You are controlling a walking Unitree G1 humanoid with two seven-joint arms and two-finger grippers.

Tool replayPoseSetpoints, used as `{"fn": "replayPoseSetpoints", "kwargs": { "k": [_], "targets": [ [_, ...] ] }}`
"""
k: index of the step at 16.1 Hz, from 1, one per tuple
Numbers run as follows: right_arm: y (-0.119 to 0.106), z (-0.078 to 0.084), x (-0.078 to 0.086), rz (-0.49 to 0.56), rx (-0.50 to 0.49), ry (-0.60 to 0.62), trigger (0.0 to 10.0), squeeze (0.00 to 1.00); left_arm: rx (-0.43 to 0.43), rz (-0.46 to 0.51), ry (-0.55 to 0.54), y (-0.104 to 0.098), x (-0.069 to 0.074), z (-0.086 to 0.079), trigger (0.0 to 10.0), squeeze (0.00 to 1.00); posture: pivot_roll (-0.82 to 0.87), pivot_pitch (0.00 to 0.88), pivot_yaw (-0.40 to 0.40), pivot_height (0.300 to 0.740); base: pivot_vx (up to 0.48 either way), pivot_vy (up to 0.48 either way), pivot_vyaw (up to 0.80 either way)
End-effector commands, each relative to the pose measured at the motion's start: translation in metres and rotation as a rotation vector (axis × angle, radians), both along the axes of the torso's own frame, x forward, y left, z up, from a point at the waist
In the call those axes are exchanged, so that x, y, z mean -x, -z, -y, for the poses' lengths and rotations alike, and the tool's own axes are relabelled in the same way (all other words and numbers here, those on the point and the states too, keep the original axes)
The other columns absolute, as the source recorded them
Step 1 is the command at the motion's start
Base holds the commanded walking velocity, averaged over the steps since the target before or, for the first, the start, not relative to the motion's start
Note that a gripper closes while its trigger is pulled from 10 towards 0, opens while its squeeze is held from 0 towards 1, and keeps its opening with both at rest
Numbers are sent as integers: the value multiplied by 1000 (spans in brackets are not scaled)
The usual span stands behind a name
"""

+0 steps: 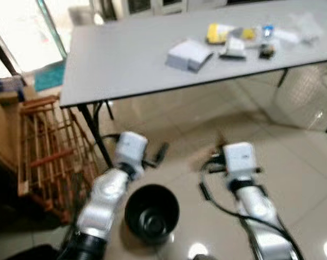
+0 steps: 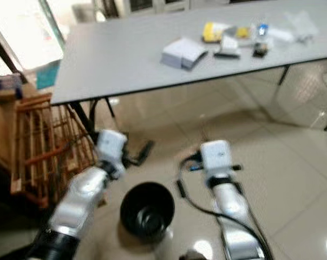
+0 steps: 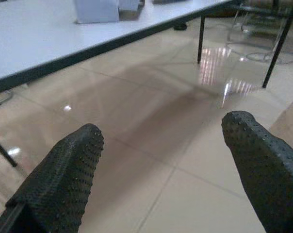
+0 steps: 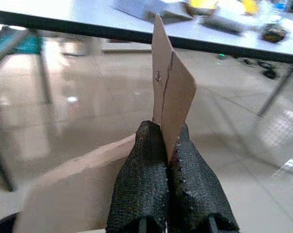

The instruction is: Picking trash to rubbish bin

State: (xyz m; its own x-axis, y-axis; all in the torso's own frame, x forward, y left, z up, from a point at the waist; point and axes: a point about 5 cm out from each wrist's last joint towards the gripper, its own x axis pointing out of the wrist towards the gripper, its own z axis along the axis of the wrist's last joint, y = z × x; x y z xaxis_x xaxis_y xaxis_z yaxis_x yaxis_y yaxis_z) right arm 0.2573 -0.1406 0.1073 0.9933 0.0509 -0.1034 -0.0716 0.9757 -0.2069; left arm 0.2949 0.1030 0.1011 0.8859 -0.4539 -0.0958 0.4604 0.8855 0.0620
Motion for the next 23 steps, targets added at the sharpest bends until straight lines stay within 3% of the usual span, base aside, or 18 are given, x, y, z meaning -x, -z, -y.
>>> {"fn": "replayPoseSetpoints", "kwargs": {
  "k": [1, 9, 14, 23],
  "targets": [
    [-5, -9, 0, 24, -17, -35, 10000, 0, 3, 18, -28, -3, -1, -10, 10000, 0, -35, 114, 41, 740, 0, 0, 0],
    [-5, -11, 2, 25, -25, -48, 10000, 0, -19, 11, -40, -1, 0, -12, 10000, 0, -34, 119, 48, 740, 0, 0, 0],
    [-10, -14, -1, 51, -29, -91, 10000, 0, -65, 22, -96, 1, -2, -23, 10000, 0, -24, 125, 46, 740, 0, 0, 0],
    [-6, -16, 0, 48, -27, -88, 10000, 0, -91, 12, -84, 3, 0, -27, 10000, 0, -21, 127, 58, 740, 0, 0, 590]
  ]
}}
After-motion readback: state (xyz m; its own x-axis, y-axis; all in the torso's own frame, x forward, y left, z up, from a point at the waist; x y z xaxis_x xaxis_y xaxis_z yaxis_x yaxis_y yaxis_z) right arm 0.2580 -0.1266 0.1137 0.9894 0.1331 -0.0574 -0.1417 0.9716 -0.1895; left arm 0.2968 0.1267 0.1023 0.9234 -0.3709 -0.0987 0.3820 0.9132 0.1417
